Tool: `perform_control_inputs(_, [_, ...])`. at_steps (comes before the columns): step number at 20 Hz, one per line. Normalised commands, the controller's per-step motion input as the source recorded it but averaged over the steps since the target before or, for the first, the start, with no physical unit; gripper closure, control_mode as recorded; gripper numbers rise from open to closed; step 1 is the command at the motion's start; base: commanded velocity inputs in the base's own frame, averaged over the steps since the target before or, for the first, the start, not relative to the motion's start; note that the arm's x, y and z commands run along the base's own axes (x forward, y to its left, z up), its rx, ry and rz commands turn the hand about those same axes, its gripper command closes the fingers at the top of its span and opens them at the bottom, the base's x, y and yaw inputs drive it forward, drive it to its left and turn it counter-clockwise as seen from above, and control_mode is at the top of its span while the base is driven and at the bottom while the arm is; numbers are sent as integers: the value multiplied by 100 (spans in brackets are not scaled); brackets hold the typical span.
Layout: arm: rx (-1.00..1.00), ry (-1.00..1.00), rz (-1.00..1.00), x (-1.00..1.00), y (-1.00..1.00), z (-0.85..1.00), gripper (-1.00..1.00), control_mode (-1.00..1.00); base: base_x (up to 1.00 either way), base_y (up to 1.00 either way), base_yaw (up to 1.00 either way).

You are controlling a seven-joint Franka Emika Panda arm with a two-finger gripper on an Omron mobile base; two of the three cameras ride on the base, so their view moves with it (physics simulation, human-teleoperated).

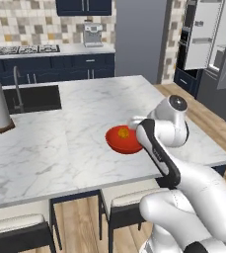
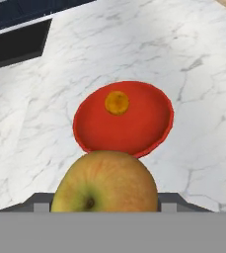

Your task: Retrieve the orange and apple from the fridge and place them into the bowl on the dining table.

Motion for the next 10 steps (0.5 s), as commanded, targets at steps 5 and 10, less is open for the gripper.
perform_control_inputs(5, [1,14,-10,79,0,-1,100,-100,0,0,0])
perform_control_inputs(10, [-1,4,-15,36,0,-37,100,-100,0,0,0])
